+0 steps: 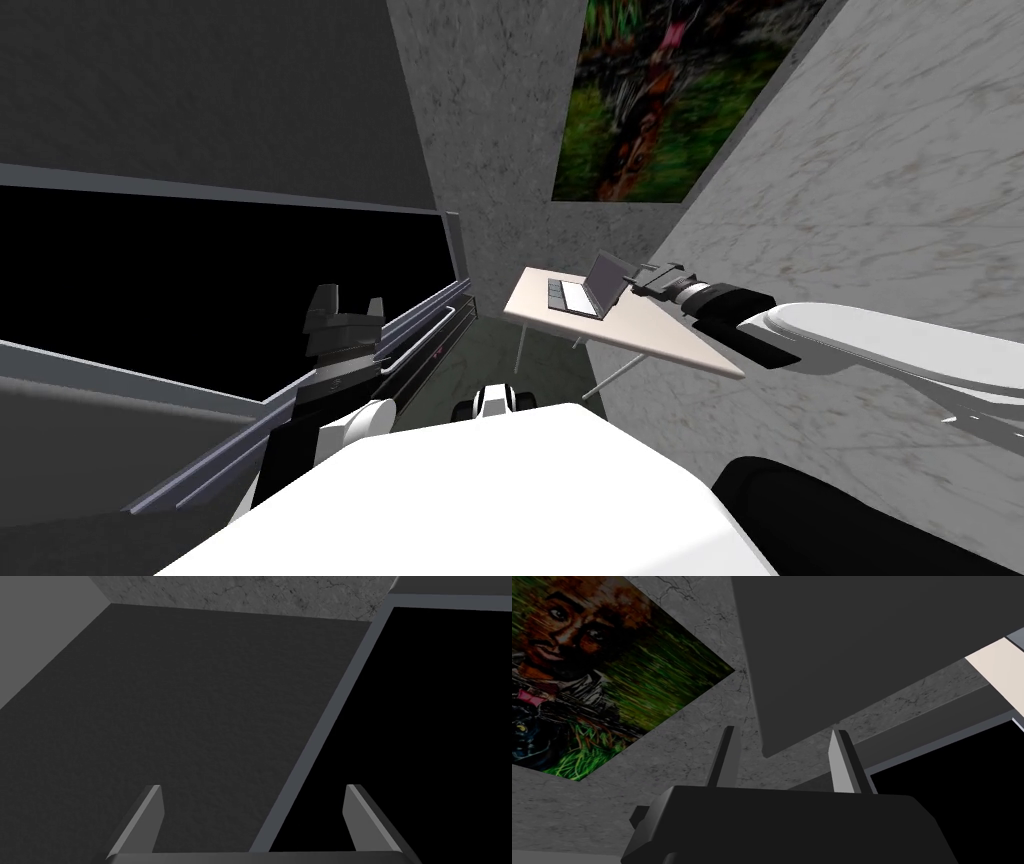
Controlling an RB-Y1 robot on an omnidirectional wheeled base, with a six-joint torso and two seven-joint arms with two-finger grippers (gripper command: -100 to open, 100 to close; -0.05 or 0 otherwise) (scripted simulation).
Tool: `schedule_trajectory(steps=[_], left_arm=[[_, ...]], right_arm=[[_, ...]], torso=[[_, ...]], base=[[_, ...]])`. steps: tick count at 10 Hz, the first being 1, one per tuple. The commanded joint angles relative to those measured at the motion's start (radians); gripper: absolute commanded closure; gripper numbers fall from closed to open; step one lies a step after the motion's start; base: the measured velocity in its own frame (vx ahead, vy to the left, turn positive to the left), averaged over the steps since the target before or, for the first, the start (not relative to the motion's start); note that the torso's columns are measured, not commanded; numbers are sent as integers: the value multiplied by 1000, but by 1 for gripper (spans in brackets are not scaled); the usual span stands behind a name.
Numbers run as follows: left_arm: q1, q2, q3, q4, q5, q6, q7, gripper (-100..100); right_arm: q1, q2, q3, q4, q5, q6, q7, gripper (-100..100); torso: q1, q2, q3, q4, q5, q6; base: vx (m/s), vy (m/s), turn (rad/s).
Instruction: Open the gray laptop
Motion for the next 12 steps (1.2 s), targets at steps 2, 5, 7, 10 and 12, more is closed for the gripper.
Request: schedule_trajectory(steps=[2,5,7,10,12], left_arm=[[0,0,0,0,0,0,0,0],[0,0,0,0,0,0,0,0],[0,0,0,0,0,0,0,0],[-1,0,0,0,0,0,0,0],[-1,0,0,0,0,0,0,0]], right_arm=[[-19,42,-1,-34,-5,-71,24,100],[-67,107,10,-76,0,-150,54,100],[-91,139,15,-97,3,-194,69,100],[-112,167,12,-118,5,-212,81,100],[-201,112,90,-37,-37,-214,131,100]], torso=[[-1,1,1,-1,-1,-2],[0,1,1,-1,-1,-3],[0,1,1,0,-1,0],[0,-2,-1,-3,-1,-6],[2,-1,-2,-4,-1,-10]], base=[[86,7,-150],[88,13,-173],[126,34,-227],[63,6,-101],[-150,30,259]])
